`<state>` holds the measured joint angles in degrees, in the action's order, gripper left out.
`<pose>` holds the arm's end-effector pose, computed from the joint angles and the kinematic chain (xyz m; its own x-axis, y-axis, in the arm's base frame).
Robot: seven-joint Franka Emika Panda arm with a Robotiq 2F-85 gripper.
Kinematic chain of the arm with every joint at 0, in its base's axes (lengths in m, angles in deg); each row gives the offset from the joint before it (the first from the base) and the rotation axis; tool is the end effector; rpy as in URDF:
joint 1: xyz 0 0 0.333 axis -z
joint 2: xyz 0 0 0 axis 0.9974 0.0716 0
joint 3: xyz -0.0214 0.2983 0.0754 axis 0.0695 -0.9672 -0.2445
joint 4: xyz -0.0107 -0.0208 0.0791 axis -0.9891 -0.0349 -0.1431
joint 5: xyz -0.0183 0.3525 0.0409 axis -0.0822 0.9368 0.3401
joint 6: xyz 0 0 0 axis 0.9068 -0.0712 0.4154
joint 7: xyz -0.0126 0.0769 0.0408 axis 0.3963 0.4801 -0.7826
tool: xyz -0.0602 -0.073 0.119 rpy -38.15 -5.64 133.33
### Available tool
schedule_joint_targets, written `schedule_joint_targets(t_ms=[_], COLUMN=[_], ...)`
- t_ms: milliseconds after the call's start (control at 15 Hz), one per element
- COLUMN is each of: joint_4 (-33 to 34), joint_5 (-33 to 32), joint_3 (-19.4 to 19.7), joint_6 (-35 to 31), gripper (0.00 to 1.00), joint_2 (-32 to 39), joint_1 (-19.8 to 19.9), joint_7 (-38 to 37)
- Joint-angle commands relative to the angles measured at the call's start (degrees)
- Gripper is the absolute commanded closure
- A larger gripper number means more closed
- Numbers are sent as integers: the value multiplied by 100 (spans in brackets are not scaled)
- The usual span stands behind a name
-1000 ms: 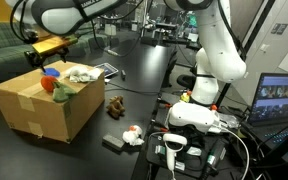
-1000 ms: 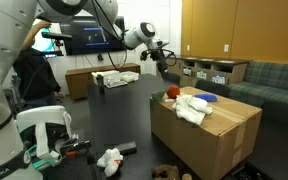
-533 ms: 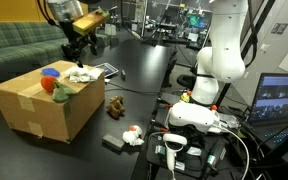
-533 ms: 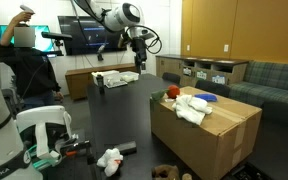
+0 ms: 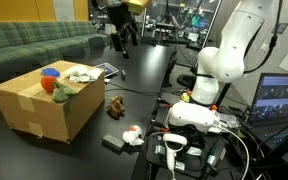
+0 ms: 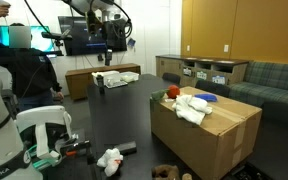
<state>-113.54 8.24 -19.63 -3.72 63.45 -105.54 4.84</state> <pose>0.3504 0.1833 0.4576 0.9752 -0.0925 -0.2008 -0.0116 -0.9285 0.3711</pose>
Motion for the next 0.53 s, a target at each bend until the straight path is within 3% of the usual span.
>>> schedule_joint_targets(t_ms=[0,133,200,467], joint_4=[-1055,-1477,-900,-1425], joint_5=[392,476,418,518], joint_3=[147,292,-223,-97], joint_6=[-44,-45,37,27], gripper=[0,0,0,0], joint_2=[-1455,-2119,-1335,-2129], joint_1=[-17,-36,416,479], joint_7=[157,190,162,324])
